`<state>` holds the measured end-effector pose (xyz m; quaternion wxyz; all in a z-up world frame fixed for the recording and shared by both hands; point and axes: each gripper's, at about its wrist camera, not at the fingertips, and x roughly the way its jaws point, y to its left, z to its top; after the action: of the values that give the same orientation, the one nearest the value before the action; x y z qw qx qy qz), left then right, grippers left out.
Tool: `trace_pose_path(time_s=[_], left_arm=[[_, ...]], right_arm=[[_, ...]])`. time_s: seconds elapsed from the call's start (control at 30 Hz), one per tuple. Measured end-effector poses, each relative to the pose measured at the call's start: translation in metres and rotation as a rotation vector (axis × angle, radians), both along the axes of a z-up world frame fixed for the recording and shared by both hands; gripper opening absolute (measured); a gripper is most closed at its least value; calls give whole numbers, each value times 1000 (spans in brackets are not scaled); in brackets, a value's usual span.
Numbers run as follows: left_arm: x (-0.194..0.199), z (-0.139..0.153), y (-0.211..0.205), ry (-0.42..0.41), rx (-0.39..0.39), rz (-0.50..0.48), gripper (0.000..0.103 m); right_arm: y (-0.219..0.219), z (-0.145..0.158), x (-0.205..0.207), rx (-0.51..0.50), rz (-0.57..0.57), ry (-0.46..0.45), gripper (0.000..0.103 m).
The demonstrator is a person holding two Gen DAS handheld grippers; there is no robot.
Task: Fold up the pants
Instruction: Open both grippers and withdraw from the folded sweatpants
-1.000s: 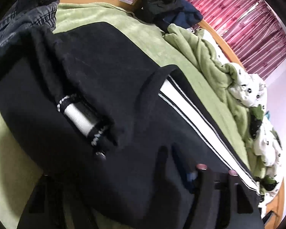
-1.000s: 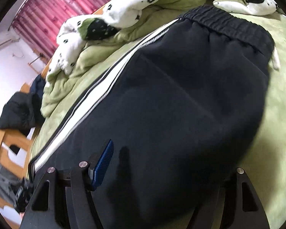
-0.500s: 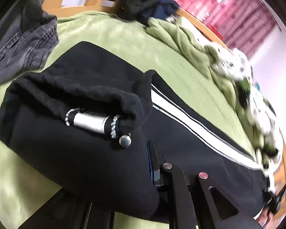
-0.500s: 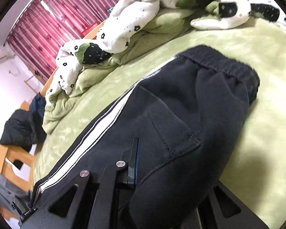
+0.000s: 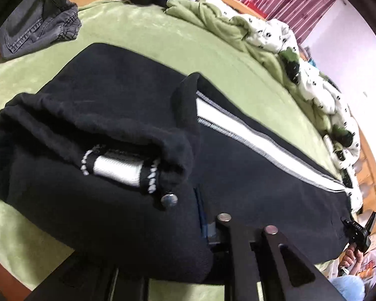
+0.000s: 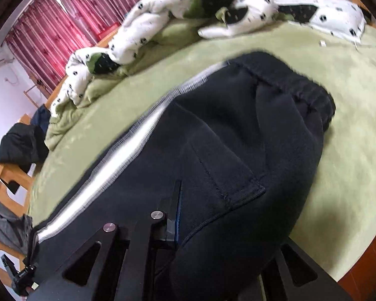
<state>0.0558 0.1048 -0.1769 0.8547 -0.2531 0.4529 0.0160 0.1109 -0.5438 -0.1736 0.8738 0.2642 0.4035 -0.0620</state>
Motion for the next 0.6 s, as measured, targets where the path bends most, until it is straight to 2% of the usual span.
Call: trace_pose_path(time_s=[0.07, 0.13, 0.17, 0.2, 0.23, 0.27, 0.37, 0.47, 0.6], left_arm=[[-9, -1, 7, 26, -26, 10, 27], [-20, 3, 12, 19, -25, 19, 41], [-28, 5, 15, 10, -14, 18, 45], [-36, 6, 18, 4, 0, 18, 55], [-43, 8, 20, -3, 13, 22, 59], [-52, 10, 24, -17, 24, 30, 60], [-62, 13, 26, -43, 11, 50, 60], [-69, 20, 30, -64, 8, 49, 60], [-67, 41, 23, -77, 95, 15, 60]], right_arm=[[-3, -10, -8, 13, -7, 36, 27], [-11, -7, -24, 35, -6, 13, 31], [-14, -4, -32, 25, -10, 1, 36], [-20, 1, -40, 6, -16, -13, 42], [-25, 5, -45, -11, -31, -25, 54], [-32, 9, -51, -32, -59, -45, 61], [-55, 13, -51, -24, -114, -83, 68], [-77, -1, -29, 29, -164, -62, 69], [-98, -22, 0, 144, -208, -67, 69]])
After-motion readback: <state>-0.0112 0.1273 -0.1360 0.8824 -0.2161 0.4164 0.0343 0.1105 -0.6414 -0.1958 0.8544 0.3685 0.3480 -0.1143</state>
